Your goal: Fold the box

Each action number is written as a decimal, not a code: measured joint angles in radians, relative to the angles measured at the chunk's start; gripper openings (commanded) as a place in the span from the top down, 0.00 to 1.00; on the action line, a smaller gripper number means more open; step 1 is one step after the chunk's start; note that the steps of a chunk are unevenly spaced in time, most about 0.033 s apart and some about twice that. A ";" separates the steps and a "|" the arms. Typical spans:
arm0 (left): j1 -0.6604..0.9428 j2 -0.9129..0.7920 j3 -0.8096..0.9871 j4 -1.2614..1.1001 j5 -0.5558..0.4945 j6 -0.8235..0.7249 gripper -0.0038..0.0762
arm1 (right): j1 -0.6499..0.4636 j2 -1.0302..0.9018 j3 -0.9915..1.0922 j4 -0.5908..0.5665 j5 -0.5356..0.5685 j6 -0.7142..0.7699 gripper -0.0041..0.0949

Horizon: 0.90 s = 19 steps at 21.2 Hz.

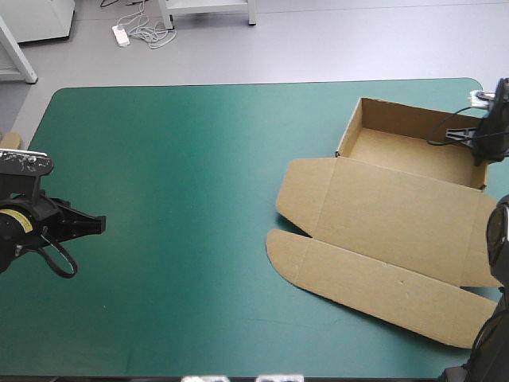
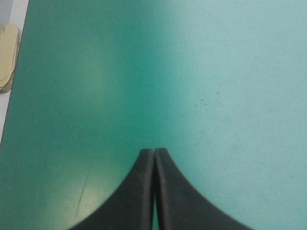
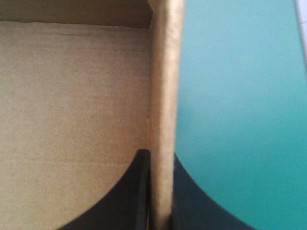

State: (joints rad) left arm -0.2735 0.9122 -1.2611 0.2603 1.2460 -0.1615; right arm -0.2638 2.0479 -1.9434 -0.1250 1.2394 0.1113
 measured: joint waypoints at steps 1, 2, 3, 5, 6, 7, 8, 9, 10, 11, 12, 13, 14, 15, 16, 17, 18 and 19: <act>0.000 0.000 0.000 0.000 0.000 0.000 0.96 | -0.025 -0.005 0.005 0.000 0.000 -0.004 0.98; 0.000 0.000 0.000 0.000 0.000 0.000 0.96 | -0.063 -0.012 0.011 0.000 0.000 -0.007 0.98; 0.000 0.000 0.000 0.000 0.000 0.000 0.96 | -0.079 -0.013 0.016 0.000 -0.001 -0.009 0.98; 0.000 0.000 0.000 0.000 0.000 0.000 0.96 | -0.111 -0.013 0.031 0.008 -0.003 -0.012 0.94; 0.000 0.000 0.000 -0.001 0.000 0.000 0.96 | -0.118 -0.013 0.038 0.023 -0.005 -0.018 0.91; 0.000 0.000 0.000 -0.001 0.000 0.000 0.96 | -0.121 -0.013 0.039 0.031 -0.006 -0.025 0.79; 0.000 0.000 0.000 -0.001 0.000 0.000 0.96 | -0.124 -0.013 0.039 0.050 -0.008 -0.038 0.63; 0.000 0.000 0.000 -0.001 0.000 0.000 0.96 | -0.124 -0.013 0.039 0.067 -0.007 -0.050 0.55; 0.000 0.000 0.000 -0.001 0.000 0.000 0.96 | -0.124 -0.013 0.040 0.073 -0.007 -0.055 0.45; 0.000 0.000 0.000 -0.001 0.000 0.000 0.96 | -0.123 -0.013 0.041 0.076 -0.007 -0.066 0.41; 0.000 0.000 0.000 -0.001 0.000 0.000 0.96 | -0.123 -0.013 0.041 0.071 -0.008 -0.071 0.37; 0.000 0.000 0.000 -0.001 0.000 0.000 0.96 | -0.123 -0.013 0.042 0.051 -0.010 -0.077 0.37; 0.000 0.000 0.000 -0.001 0.000 0.000 0.96 | -0.123 -0.013 0.042 0.044 -0.010 -0.075 0.37; 0.000 0.000 0.000 -0.001 0.000 0.000 0.96 | -0.123 -0.023 0.045 0.033 -0.010 -0.072 0.37; 0.000 0.000 0.000 -0.001 0.000 0.000 0.96 | -0.123 -0.031 0.045 0.032 -0.010 -0.072 0.37; 0.000 0.000 0.000 -0.001 0.000 0.000 0.96 | -0.123 -0.047 0.045 0.029 -0.010 -0.069 0.37; 0.000 0.000 0.000 -0.001 0.000 0.000 0.96 | -0.123 -0.063 0.045 0.026 -0.010 -0.066 0.37; 0.000 0.000 0.000 -0.001 0.000 0.000 0.96 | -0.123 -0.082 0.045 0.024 -0.009 -0.064 0.37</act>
State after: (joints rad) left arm -0.2735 0.9122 -1.2611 0.2592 1.2460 -0.1615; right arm -0.3865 1.9660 -1.8983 -0.1013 1.2303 0.0478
